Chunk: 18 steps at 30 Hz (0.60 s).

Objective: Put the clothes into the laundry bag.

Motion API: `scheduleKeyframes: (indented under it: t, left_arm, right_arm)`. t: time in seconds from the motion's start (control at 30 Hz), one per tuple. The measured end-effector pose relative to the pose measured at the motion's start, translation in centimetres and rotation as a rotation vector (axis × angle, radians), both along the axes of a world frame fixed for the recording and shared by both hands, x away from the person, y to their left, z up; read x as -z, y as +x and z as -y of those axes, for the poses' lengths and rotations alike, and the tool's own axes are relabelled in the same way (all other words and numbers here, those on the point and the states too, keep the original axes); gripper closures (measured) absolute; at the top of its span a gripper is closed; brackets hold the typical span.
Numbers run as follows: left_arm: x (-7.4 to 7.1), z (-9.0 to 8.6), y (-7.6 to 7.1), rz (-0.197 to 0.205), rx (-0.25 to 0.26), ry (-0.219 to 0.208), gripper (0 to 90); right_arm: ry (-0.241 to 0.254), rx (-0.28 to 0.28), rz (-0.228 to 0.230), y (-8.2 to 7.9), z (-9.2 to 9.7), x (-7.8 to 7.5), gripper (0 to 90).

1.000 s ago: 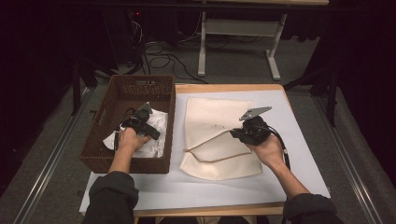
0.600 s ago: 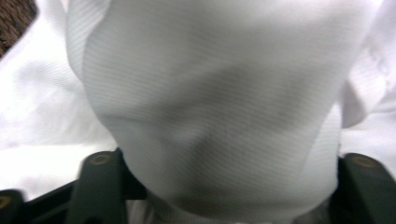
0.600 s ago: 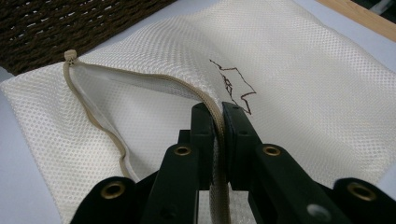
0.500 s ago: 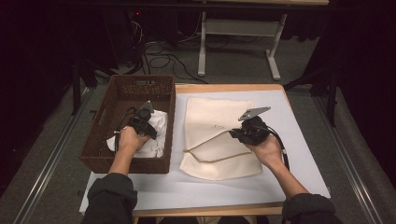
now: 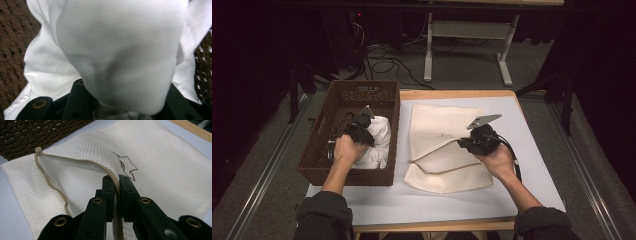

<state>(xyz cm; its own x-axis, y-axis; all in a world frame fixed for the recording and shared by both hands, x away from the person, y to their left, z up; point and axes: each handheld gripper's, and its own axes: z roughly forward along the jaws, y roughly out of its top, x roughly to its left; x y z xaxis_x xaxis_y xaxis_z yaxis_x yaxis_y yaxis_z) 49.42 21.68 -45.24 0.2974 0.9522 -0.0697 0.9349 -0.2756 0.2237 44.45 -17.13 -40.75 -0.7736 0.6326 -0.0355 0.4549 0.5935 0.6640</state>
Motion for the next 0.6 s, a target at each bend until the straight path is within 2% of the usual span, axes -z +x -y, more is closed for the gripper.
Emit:
scheduleKeyframes:
  t: [0.1,0.2,0.27,0.43,0.6]
  left_arm:
    - [-0.5,0.1,-0.3,0.011,0.009,-0.007,64.7]
    - [-0.8,0.2,-0.6,0.027,0.020,0.004,64.5]
    - [-1.3,-0.2,-0.9,0.046,0.015,-0.021,64.0]
    - [-2.4,-0.8,-1.5,0.065,-0.001,-0.041,63.9]
    - [-3.5,-1.4,-2.2,0.078,0.001,-0.024,64.0]
  right_arm:
    - [-0.001,0.003,0.001,-0.1,0.0,0.0,84.7]
    - [-0.001,0.000,0.003,-0.2,0.1,-0.1,84.7]
    - [0.002,0.005,-0.001,-0.2,0.2,-0.1,84.7]
    - [0.003,0.006,-0.003,-0.2,0.3,-0.1,84.7]
    - [0.007,0.005,-0.002,-0.2,0.2,0.1,84.7]
